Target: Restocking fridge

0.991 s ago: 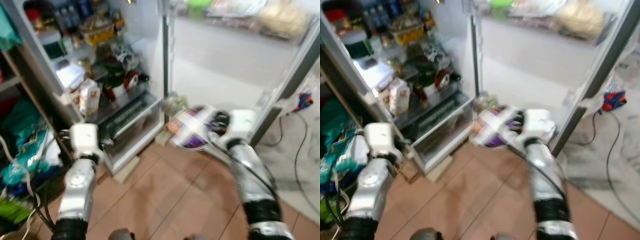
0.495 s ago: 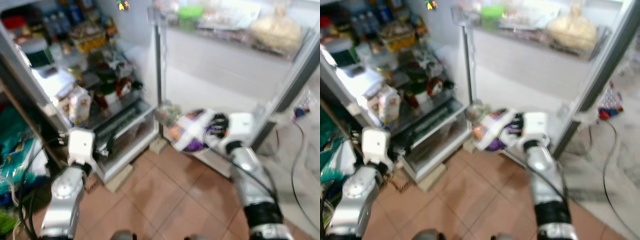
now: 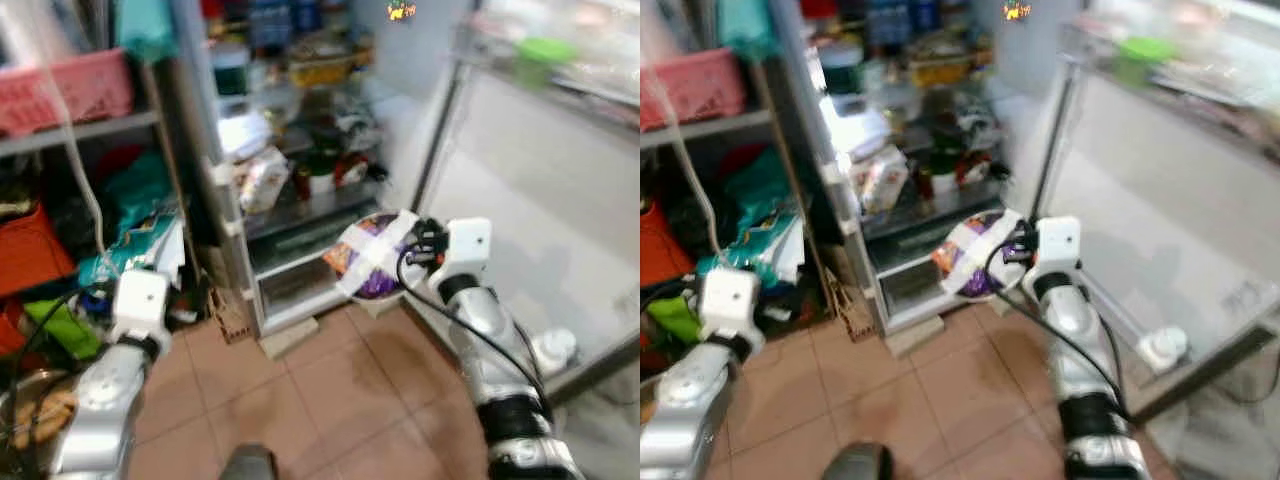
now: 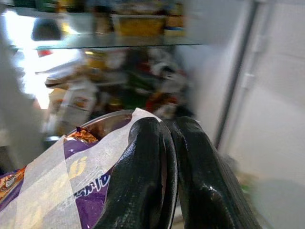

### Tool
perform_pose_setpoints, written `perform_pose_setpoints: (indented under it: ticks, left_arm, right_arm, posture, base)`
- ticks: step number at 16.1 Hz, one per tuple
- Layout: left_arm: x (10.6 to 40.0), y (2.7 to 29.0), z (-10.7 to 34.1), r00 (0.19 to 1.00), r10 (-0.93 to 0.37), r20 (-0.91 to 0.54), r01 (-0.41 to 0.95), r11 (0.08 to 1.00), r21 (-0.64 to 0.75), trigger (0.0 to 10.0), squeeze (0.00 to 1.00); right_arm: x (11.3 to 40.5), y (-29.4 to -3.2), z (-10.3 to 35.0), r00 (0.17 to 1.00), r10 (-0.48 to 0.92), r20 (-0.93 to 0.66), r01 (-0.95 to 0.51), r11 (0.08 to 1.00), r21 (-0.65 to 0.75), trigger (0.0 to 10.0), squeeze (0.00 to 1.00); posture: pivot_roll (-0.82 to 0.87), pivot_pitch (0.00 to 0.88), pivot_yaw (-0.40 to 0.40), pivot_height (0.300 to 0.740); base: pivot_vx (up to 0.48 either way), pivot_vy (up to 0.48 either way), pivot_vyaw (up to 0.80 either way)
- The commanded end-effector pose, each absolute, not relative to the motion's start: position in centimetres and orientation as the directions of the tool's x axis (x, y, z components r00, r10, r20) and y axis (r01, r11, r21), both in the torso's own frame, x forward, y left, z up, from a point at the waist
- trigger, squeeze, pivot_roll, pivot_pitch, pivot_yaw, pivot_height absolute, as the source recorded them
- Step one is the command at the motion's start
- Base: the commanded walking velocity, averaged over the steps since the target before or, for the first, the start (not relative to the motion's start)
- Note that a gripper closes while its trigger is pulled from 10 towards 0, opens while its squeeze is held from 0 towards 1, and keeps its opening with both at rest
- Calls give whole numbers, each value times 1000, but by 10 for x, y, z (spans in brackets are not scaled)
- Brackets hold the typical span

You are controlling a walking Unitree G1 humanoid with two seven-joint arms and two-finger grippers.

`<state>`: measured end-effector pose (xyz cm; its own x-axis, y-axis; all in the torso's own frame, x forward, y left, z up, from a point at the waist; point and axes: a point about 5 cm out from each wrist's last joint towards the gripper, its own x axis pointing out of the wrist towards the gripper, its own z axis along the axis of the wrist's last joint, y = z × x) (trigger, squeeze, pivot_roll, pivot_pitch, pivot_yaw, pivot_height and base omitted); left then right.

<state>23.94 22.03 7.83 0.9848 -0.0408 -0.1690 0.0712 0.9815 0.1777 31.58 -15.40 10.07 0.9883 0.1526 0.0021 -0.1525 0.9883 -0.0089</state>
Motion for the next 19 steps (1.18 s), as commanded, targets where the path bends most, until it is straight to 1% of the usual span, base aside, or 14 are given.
perform_pose_setpoints:
  ticks: [1, 3, 8, 11, 19]
  left_arm:
    - [243, 219, 83, 991, -7, -134, 26, 990, 137, 10000, 0]
    - [243, 214, 86, 994, 20, -103, -12, 997, 75, 10000, 0]
    - [249, 195, 87, 998, -6, -70, 8, 999, 33, 10000, 0]
    - [253, 187, 87, 997, -28, -68, 30, 999, 27, 10000, 0]
    - [254, 182, 87, 998, -29, -60, 30, 999, 14, 10000, 0]
  right_arm:
    - [319, -157, 108, 989, 145, 37, -145, 989, -5, 10000, 0]
    - [319, -157, 109, 989, 138, 44, -138, 990, 9, 10000, 0]
    - [321, -158, 110, 992, 118, 48, -119, 993, 21, 10000, 0]
    - [322, -157, 111, 993, 110, 52, -112, 993, 30, 10000, 0]
    - [325, -153, 113, 992, 116, 57, -118, 992, 35, 10000, 0]
  posture:
    - [83, 23, -30, 740]
    - [77, 20, -30, 740]
    - [73, 28, -26, 740]
    - [79, 27, -22, 740]
    - [87, 26, -24, 740]
  base:
    - [0, 0, 0]
    - [0, 0, 0]
    - [335, 0, 0]
    - [480, 0, 0]
    - [480, 0, 0]
